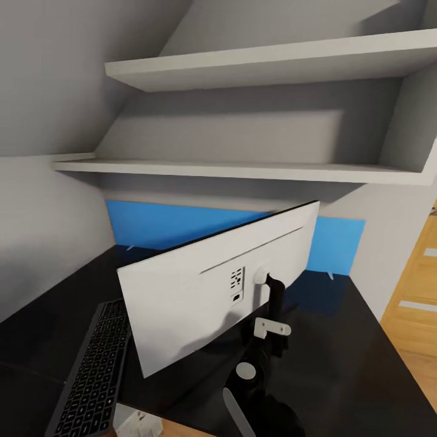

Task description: In the bedroom, organize the workspace by keeping the computer under the desk, ensuring the monitor is on the desk, placing the keyboard on the desk next to the monitor, placing the mouse on the desk next to the keyboard, moving the folder from the swivel chair onto the desk next to the mouse, stacking the notebook on top of the folder with the pen on top of the notebook, and positioning the swivel chair next to the desk.

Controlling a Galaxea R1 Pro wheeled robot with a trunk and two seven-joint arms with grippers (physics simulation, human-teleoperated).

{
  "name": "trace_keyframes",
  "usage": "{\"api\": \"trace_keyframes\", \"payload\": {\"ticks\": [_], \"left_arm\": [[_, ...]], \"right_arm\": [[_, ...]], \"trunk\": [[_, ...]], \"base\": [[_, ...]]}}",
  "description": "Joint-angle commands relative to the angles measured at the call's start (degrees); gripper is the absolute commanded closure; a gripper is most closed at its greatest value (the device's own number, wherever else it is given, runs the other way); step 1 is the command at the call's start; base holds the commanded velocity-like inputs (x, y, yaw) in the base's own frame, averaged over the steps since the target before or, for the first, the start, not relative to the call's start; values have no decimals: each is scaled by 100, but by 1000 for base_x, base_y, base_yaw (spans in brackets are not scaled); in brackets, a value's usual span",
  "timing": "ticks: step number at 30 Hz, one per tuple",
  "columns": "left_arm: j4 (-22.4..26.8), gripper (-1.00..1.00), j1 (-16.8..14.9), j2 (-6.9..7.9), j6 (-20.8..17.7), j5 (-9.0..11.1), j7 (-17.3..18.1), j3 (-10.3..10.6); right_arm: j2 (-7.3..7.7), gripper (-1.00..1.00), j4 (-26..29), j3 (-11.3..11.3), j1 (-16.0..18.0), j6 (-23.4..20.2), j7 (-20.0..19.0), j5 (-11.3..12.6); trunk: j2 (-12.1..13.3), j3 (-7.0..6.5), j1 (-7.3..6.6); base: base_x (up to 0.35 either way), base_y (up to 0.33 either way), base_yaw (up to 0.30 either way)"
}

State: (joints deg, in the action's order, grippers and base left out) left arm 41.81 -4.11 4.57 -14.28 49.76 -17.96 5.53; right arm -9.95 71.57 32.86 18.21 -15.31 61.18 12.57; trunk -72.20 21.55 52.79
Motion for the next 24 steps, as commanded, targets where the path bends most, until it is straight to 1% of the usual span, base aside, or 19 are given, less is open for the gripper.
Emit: {"api": "trace_keyframes", "payload": {"ticks": [1,24], "left_arm": [[12,-100,-2,8,-7,47,-50,35],[12,-100,-2,8,-13,43,-43,45]], "right_arm": [[1,-100,5,10,7,-60,36,17],[8,-100,-108,3,29,-43,43,26]], "trunk": [[-5,7,0],[-5,7,0]], "base": [[1,55,0],[0,12,0]]}}
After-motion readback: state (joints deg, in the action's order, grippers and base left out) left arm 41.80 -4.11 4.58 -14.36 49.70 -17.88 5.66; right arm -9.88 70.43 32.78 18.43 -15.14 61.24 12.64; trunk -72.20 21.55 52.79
